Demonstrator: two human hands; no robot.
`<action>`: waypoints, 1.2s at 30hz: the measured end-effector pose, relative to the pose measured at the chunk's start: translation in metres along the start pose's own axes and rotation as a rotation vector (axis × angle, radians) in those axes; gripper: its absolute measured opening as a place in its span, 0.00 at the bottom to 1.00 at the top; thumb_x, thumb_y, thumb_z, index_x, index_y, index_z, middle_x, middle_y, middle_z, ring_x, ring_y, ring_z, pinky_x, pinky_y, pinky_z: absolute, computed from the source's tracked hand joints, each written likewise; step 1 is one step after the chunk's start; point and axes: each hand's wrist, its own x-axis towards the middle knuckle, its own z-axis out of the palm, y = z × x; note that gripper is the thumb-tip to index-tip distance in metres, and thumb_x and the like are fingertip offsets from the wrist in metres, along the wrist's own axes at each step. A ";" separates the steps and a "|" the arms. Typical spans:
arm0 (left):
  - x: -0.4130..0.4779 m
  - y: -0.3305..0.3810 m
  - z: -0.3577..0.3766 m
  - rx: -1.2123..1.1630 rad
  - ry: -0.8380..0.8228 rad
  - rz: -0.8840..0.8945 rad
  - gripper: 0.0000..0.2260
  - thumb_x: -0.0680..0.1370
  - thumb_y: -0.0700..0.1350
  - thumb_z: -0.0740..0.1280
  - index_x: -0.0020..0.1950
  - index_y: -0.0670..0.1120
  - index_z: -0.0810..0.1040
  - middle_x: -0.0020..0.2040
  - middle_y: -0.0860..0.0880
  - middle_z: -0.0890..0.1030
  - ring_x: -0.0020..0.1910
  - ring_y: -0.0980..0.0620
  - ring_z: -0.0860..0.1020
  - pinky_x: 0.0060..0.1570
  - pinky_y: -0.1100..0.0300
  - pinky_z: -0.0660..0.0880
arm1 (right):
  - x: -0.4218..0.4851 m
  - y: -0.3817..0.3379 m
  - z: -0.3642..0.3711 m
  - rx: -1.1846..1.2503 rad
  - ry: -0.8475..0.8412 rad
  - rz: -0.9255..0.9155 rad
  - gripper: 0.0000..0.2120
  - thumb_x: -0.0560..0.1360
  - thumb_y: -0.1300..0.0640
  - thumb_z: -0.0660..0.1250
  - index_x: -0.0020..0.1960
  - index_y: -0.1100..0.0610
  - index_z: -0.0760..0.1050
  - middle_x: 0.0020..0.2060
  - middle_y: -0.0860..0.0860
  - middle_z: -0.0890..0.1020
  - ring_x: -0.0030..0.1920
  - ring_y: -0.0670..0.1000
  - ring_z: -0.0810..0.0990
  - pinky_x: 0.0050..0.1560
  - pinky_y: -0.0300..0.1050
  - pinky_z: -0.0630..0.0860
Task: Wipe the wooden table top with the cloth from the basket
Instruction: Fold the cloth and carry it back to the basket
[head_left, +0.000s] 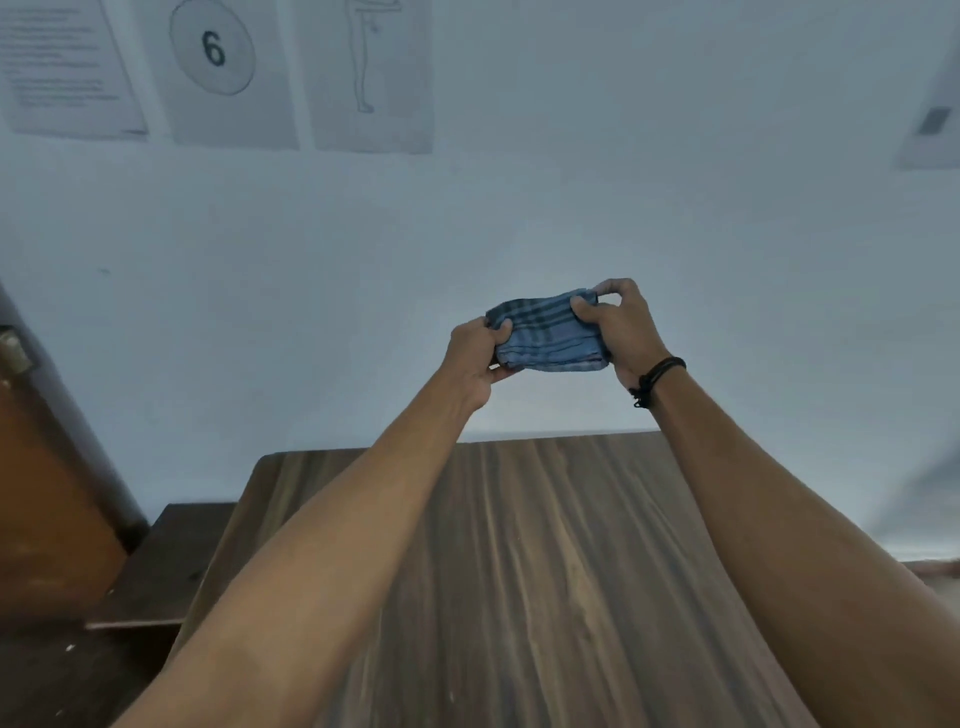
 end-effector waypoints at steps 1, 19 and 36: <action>0.003 0.000 0.008 -0.018 -0.016 -0.012 0.07 0.82 0.38 0.65 0.59 0.43 0.80 0.50 0.44 0.84 0.46 0.47 0.83 0.44 0.52 0.83 | 0.001 -0.004 -0.009 0.035 -0.020 0.019 0.15 0.77 0.65 0.71 0.56 0.54 0.67 0.52 0.59 0.81 0.45 0.56 0.84 0.44 0.51 0.83; 0.005 -0.059 0.202 0.540 -0.086 0.296 0.06 0.85 0.45 0.58 0.60 0.46 0.70 0.53 0.43 0.79 0.38 0.48 0.79 0.26 0.64 0.74 | 0.008 -0.005 -0.189 -0.447 0.173 -0.127 0.11 0.80 0.66 0.58 0.58 0.56 0.75 0.53 0.54 0.79 0.50 0.53 0.78 0.39 0.47 0.79; 0.054 -0.203 0.400 0.658 -0.072 0.178 0.14 0.85 0.55 0.57 0.60 0.45 0.70 0.48 0.46 0.77 0.31 0.51 0.74 0.26 0.62 0.69 | 0.054 0.054 -0.447 -0.184 0.041 0.143 0.20 0.79 0.63 0.69 0.68 0.58 0.67 0.57 0.58 0.79 0.53 0.57 0.83 0.47 0.51 0.83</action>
